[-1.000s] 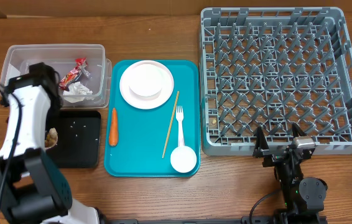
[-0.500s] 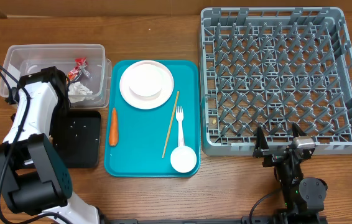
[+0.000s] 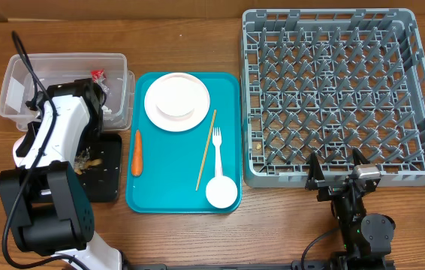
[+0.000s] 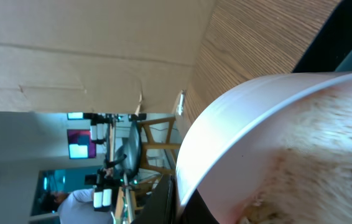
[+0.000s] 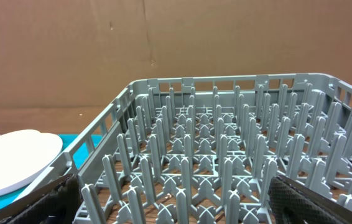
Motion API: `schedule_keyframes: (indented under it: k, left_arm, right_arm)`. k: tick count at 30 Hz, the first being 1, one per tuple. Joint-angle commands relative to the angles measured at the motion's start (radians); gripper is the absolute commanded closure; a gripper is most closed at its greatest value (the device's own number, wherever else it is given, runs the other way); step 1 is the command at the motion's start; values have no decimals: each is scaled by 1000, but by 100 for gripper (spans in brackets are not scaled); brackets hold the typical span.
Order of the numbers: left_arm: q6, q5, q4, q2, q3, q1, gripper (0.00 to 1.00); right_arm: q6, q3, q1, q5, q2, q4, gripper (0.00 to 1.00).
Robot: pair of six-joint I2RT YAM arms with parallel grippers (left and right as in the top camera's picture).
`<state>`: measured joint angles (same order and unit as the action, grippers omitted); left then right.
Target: Sort waste into correct bins and load items into the dishwasher
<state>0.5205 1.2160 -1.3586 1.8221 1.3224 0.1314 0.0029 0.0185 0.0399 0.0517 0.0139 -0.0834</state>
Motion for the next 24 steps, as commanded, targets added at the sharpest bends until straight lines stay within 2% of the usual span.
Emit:
schedule_keyframes:
  k: [1, 5, 11, 15, 18, 24]
  left_arm:
    - [0, 66, -18, 3, -3, 1, 96]
    - [67, 51, -56, 3, -3, 0, 96]
    - [60, 45, -78, 3, -3, -11, 96]
    - [59, 93, -78, 3, -3, -15, 96]
    - [10, 104, -78, 3, -3, -23, 96]
    - [10, 119, -85, 3, -3, -106, 96]
  right_arm:
    - [-3, -10, 5, -5, -9, 2, 0]
    - [-3, -10, 5, -5, -9, 2, 0]
    - [-3, -10, 5, -5, -9, 2, 0]
    - [-3, -10, 5, -5, -9, 2, 0]
    - [-3, -10, 5, -5, -9, 2, 0]
    - [-3, -10, 5, -5, -9, 2, 0]
